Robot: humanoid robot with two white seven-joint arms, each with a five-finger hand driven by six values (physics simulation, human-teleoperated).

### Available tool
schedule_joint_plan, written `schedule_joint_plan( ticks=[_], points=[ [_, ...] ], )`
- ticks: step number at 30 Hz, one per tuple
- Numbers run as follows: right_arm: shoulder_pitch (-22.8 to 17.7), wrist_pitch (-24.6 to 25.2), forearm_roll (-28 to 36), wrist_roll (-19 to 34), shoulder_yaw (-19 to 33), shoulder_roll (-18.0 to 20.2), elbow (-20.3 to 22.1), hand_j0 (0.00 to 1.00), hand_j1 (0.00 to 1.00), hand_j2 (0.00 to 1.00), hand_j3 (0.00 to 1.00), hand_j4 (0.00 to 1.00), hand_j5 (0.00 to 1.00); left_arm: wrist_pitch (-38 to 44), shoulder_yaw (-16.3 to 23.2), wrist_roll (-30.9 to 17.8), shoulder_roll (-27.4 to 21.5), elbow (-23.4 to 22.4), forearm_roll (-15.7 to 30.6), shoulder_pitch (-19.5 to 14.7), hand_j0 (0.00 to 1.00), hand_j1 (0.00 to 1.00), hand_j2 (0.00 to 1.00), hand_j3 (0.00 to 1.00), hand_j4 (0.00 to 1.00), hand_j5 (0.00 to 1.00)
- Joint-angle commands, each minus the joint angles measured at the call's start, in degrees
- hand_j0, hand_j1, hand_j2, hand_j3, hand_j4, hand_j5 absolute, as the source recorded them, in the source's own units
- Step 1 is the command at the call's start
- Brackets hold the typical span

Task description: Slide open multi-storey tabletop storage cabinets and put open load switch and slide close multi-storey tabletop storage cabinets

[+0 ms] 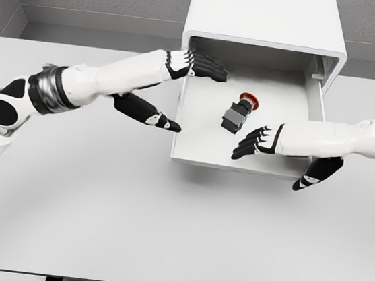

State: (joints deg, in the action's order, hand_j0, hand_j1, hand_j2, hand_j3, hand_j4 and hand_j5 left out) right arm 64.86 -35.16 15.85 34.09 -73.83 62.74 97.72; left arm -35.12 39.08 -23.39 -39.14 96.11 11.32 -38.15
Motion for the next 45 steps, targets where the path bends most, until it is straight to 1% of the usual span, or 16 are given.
schedule_joint_plan(
  ticks=[1,3,5,8,11,13,16,18,22,26,31,35,38,39,42,45],
  points=[
    [0.00,0.16,0.50,-1.22,0.00,0.02,0.01,1.00,1.00,1.00,1.00,1.00,1.00,0.12,-0.58,-3.50,-14.29,4.88,7.14,0.00,1.00,1.00,1.00,1.00,1.00,1.00],
    [-0.09,0.16,0.50,-1.84,0.00,-0.07,0.01,1.00,1.00,1.00,1.00,1.00,1.00,0.12,-0.41,-3.59,-19.65,4.70,7.05,0.70,1.00,1.00,1.00,1.00,1.00,1.00],
    [-0.44,0.16,0.50,-2.10,0.00,-0.07,0.01,1.00,1.00,1.00,1.00,1.00,1.00,0.12,-0.67,-4.38,-24.22,4.44,6.88,4.22,1.00,1.00,1.00,1.00,1.00,1.00],
    [-0.53,0.16,0.41,-2.01,-0.70,-0.07,0.01,1.00,1.00,1.00,1.00,1.00,1.00,0.12,-0.76,-4.20,-25.81,2.95,6.35,8.00,1.00,1.00,1.00,1.00,1.00,1.00],
    [-0.61,0.16,0.41,-2.01,-0.79,-0.16,0.01,1.00,1.00,1.00,1.00,1.00,1.00,0.12,-1.99,-3.94,-24.84,3.12,6.26,8.09,1.00,1.00,1.00,1.00,1.00,1.00],
    [-0.53,0.16,0.41,-2.01,-0.79,-0.33,-0.08,1.00,1.00,1.00,1.00,1.00,1.00,0.12,-3.66,-4.20,-21.07,2.16,4.86,8.87,1.00,1.00,1.00,1.00,1.00,1.00],
    [-0.44,0.16,0.24,-1.84,-0.70,-0.60,-0.34,1.00,1.00,1.00,1.00,1.00,1.00,0.12,-6.29,-4.56,-15.35,1.45,4.68,14.94,1.00,1.00,1.00,1.00,1.00,1.00],
    [-0.09,0.16,-0.11,-1.66,-0.53,-0.69,-0.69,1.00,1.00,1.00,1.00,1.00,1.00,0.12,-14.38,-5.08,-15.26,1.36,4.59,20.65,1.00,1.00,1.00,1.00,1.00,1.00],
    [0.79,0.16,-0.55,-1.40,-0.09,-1.13,-2.62,1.00,1.00,1.00,1.00,1.00,1.00,0.12,-14.21,-5.26,-11.92,-0.04,0.82,20.92,1.00,1.00,1.00,1.00,1.00,1.00],
    [2.55,0.16,-2.66,-1.57,0.00,-3.94,-5.52,1.00,1.00,1.00,1.00,1.00,1.00,0.12,-14.29,-5.26,-12.63,-0.04,-0.77,21.09,1.00,1.00,1.00,1.00,1.00,1.00],
    [4.92,0.16,-2.84,-1.66,0.00,-6.13,-6.75,1.00,1.00,1.00,1.00,1.00,1.00,0.12,-13.86,-5.26,-12.19,-0.22,-0.86,21.09,1.00,1.00,1.00,1.00,1.00,1.00],
    [7.12,0.16,-3.10,-1.57,0.00,-7.63,-10.36,1.00,1.00,1.00,1.00,1.00,1.00,0.12,-13.85,-5.26,-12.45,-0.31,-0.94,21.18,1.00,1.00,1.00,1.00,1.00,1.00],
    [6.77,0.16,-3.81,-1.75,-0.09,-6.93,-5.79,1.00,1.00,1.00,1.00,1.00,1.00,0.12,-13.77,-5.26,-12.71,-0.31,-1.21,21.18,1.00,1.00,1.00,1.00,1.00,1.00],
    [6.42,0.16,-3.89,-1.75,-0.09,-6.93,-3.94,1.00,1.00,1.00,1.00,1.00,1.00,0.12,-13.85,-5.26,-12.54,-0.31,-3.75,21.18,1.00,1.00,1.00,1.00,1.00,1.00],
    [5.54,0.16,-4.77,-1.57,-0.35,-7.45,-4.12,1.00,1.00,1.00,1.00,1.00,1.00,0.12,-13.85,-5.26,-12.63,-0.83,-6.22,21.18,1.00,1.00,1.00,1.00,1.00,1.00],
    [5.36,0.16,-9.43,-1.84,-0.35,-11.05,-10.27,1.00,1.00,1.00,1.00,1.00,1.00,0.12,-13.85,-5.26,-12.27,-2.59,-6.13,21.18,1.00,1.00,1.00,1.00,1.00,1.00]
  ],
)
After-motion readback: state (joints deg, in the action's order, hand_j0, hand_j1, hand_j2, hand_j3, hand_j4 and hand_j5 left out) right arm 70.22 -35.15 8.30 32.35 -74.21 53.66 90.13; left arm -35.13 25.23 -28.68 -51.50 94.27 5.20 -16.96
